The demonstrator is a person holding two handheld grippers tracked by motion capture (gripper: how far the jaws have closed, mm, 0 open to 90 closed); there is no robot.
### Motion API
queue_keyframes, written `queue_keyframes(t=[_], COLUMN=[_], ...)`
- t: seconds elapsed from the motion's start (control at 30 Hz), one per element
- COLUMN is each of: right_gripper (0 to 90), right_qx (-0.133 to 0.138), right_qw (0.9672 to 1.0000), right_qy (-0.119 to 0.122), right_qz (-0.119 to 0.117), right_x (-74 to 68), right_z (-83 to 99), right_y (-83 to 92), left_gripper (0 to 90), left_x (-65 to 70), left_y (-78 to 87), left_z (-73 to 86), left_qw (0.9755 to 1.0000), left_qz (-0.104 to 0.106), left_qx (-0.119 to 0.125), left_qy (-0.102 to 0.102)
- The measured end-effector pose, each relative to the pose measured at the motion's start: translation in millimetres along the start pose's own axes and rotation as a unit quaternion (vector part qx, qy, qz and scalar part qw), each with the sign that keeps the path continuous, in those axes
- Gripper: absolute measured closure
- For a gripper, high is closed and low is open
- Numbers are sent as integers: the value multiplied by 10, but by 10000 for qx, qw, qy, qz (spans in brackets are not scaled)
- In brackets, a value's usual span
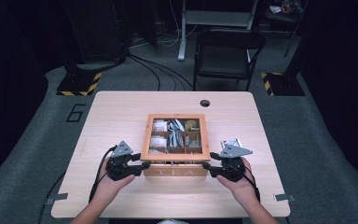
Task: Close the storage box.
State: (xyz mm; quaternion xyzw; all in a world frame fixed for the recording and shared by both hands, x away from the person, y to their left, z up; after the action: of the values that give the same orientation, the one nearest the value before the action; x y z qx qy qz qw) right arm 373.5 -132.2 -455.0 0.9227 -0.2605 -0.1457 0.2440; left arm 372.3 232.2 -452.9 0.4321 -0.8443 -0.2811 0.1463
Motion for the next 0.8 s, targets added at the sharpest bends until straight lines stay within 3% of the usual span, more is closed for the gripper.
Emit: queue_keyframes(t=[0.3,0.43,0.6,0.8], right_gripper=[462,474,474,462], right_qx=[-57,186,193,279], right_qw=[10000,9995,9995,9995], right_qy=[-47,-170,-204,-135], right_qz=[-21,-166,-126,2], right_x=[-14,-6,11,25], right_z=[36,27,26,1], right_y=[-19,35,56,125], left_gripper=[490,489,483,467], left_x=[14,37,65,36], left_y=[3,-41,26,121], left_z=[55,127,129,69], left_qw=[9999,9994,9995,9999], left_qz=[21,49,-70,-19], left_qx=[-141,-347,-263,-103], left_qy=[50,18,-148,-87])
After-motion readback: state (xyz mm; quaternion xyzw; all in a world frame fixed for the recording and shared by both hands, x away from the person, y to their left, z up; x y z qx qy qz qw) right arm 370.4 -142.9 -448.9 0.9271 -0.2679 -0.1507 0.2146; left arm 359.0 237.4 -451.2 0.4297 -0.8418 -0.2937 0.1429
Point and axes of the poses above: each handheld gripper's, and its own axes: y roughly backward along the jaws, z roughly out of its underside, x roughly to its right, the point moved 1 cm from there along -y, roughly forward along the jaws, and after that the axes turned 11 degrees about -z, right-handed, at the moved point
